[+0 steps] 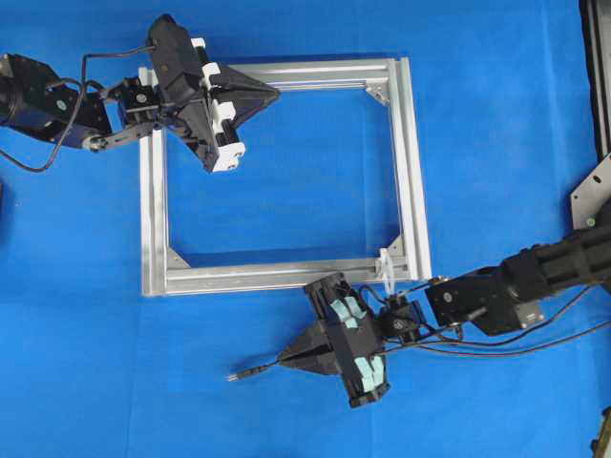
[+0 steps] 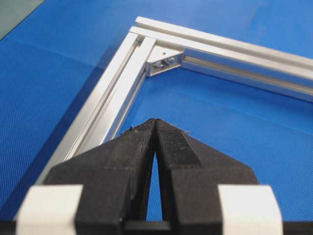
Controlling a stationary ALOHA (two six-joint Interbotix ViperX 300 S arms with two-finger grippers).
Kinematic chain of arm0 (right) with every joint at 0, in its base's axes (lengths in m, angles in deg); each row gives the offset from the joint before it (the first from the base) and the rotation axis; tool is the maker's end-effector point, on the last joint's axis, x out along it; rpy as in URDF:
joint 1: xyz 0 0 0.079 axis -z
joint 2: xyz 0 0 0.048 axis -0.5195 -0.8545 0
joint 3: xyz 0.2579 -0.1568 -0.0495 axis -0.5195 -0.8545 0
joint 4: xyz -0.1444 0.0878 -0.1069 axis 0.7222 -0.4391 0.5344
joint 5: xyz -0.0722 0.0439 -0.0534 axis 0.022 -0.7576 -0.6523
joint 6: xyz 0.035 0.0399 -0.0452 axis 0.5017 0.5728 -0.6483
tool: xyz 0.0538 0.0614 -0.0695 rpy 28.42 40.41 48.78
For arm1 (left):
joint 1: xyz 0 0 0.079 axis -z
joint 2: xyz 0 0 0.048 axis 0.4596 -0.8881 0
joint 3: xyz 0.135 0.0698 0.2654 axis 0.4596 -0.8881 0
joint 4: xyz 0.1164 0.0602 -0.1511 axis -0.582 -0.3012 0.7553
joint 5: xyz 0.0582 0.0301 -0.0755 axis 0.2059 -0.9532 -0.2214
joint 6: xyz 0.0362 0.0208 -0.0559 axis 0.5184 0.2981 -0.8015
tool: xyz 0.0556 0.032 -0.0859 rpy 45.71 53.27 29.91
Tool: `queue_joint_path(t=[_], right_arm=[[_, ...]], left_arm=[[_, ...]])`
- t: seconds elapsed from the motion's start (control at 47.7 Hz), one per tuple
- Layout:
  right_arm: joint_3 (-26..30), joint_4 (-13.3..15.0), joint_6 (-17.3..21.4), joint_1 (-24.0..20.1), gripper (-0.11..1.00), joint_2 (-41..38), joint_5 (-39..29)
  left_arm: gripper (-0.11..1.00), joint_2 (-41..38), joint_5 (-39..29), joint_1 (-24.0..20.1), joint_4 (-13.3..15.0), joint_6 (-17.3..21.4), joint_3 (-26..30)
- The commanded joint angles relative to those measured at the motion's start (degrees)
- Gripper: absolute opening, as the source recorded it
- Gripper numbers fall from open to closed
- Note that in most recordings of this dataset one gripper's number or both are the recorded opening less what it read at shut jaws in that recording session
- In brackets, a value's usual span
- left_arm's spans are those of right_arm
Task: Insert the wire through the string loop located on the right side.
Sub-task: 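Close the right gripper on the cable just behind the USB plug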
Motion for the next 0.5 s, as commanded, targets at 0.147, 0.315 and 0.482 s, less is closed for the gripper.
queue_joint_path(t=[0.147,0.315,0.482], right_arm=[[0.1,0.1,-0.1,-0.3,-0.04,7.1,-3.2],[0.0,0.1,-0.3,-0.3,-0.04,10.0,-6.3],[-0.1,0.2,-0.3,-0.4,-0.04,10.1,-6.9]], left_arm=[[0.00,1.8,0.3,0.2,-0.2,0.1,0.4],[0.00,1.8,0.3,0.2,-0.2,0.1,0.4],[0.00,1.8,0.3,0.2,-0.2,0.1,0.4]])
